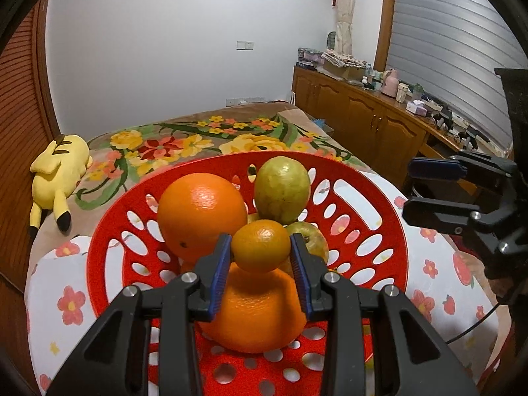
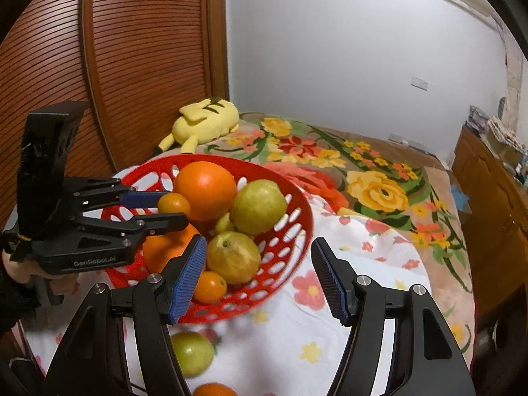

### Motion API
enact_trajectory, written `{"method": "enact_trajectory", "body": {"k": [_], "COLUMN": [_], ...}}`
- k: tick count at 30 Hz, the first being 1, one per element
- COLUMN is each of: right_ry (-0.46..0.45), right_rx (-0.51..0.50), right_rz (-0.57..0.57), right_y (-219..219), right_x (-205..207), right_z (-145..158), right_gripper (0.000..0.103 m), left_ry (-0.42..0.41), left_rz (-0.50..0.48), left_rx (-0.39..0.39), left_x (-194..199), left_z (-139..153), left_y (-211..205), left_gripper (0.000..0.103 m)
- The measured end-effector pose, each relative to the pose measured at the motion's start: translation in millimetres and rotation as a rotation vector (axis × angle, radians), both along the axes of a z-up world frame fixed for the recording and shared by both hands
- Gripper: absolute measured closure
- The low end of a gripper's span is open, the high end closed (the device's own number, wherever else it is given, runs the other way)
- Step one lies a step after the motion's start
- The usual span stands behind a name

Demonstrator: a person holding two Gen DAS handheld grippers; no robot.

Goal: Organize fruits
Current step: 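Withdraw both tools toward the green apple and tangerine on the table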

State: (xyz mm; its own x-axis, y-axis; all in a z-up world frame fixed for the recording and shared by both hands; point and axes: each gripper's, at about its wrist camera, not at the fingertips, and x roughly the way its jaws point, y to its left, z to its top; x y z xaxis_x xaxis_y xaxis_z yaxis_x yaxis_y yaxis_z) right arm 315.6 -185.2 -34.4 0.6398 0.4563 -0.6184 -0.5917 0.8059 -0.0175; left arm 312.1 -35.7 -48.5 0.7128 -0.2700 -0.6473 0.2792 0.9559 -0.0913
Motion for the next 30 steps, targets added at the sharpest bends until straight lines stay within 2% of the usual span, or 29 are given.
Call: {"method": "enact_trajectory", "body": {"k": [10, 22, 30], "right_ry": [0.001, 0.020, 0.024], "right_rx": [0.008, 0.054, 0.075], "right_rz": [-0.027, -0.037, -0.085], "right_y": [-17, -25, -33], "right_x": [-19, -53, -81], "right_z": [1, 1, -1], "right_gripper": [0.036, 0.036, 0.036], "left_ry": [-0.015, -0.047, -0.066], "left_rz": [0.003, -0.014, -0.023], "left_rx": [0.031, 0.028, 0.019], "left_x": [-14, -56, -88], "left_z": [6, 17, 20], "left_y": [-2, -11, -17], "left_gripper": [0.059, 0.051, 0.046]}}
